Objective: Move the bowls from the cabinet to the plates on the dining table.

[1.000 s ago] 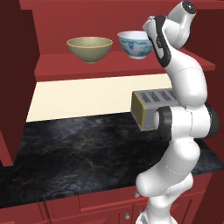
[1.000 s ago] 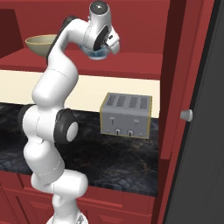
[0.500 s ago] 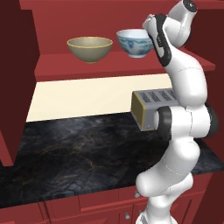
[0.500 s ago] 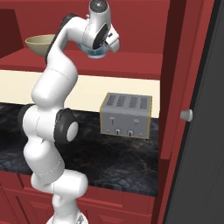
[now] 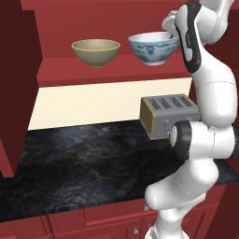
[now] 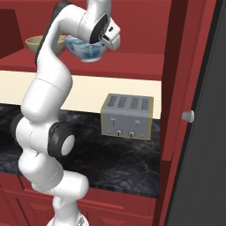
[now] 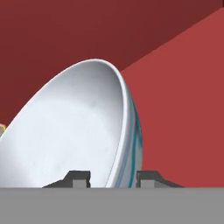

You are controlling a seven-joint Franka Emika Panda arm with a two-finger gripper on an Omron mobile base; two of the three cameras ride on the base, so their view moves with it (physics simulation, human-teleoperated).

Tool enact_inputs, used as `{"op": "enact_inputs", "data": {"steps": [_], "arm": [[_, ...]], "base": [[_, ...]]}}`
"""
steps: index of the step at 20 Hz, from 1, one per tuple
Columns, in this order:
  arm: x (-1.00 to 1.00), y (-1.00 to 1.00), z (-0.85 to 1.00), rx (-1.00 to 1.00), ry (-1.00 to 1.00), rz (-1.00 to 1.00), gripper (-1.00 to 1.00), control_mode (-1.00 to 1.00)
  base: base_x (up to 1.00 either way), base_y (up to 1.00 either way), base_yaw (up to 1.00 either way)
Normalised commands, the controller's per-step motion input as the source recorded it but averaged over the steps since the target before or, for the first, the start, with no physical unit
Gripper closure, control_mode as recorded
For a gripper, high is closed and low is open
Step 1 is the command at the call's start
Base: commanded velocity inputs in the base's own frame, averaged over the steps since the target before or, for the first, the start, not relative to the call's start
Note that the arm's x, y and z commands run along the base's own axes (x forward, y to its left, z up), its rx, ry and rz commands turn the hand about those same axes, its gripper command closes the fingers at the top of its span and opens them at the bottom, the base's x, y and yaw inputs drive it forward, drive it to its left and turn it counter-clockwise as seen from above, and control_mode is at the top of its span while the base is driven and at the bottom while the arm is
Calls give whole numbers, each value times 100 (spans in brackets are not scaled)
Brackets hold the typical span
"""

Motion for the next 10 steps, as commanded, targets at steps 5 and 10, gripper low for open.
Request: {"op": "enact_inputs", "data": {"steps": [5, 10], "arm": [[-100, -8, 0, -1, 0, 10, 100, -100], [-100, 0, -8, -2, -3, 10, 100, -100]], "base": [[0, 0, 0], [0, 0, 0]]}}
